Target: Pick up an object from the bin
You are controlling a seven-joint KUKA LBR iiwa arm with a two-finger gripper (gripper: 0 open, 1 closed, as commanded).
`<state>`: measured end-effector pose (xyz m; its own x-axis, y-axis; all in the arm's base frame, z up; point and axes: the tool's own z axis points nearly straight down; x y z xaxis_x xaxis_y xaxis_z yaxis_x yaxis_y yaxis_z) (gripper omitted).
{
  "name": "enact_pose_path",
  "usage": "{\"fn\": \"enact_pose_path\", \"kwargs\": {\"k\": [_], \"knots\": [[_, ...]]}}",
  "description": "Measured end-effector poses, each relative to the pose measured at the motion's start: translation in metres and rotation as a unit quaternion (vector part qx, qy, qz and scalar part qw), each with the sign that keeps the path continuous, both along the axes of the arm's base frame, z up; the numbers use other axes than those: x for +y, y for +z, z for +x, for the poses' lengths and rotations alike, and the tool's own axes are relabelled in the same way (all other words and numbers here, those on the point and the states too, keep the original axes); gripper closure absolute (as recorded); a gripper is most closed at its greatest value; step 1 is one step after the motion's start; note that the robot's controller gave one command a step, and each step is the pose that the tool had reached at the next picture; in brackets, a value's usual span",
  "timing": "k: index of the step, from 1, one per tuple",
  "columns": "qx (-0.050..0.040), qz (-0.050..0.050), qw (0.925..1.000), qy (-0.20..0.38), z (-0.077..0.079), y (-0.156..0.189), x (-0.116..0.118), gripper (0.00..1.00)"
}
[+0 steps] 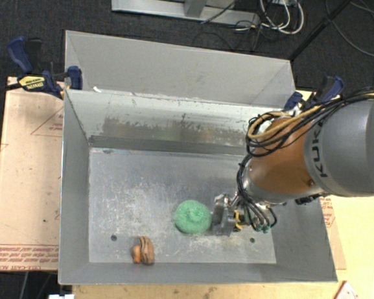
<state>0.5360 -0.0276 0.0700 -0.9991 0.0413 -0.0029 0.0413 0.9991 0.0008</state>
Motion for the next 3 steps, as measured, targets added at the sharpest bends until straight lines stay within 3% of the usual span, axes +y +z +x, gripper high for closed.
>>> {"fn": "enact_pose_path", "kwargs": {"k": [1, 2, 3], "knots": [[0.0002, 0.0, 1.0, 0.0, 0.0, 0.0, 0.0, 0.0], [0.0003, 0.0, 1.0, 0.0, 0.0, 0.0, 0.0, 0.0], [0.0, -0.001, 0.9995, 0.031, 0.001, 0.0, 0.017, 0.0]]}}
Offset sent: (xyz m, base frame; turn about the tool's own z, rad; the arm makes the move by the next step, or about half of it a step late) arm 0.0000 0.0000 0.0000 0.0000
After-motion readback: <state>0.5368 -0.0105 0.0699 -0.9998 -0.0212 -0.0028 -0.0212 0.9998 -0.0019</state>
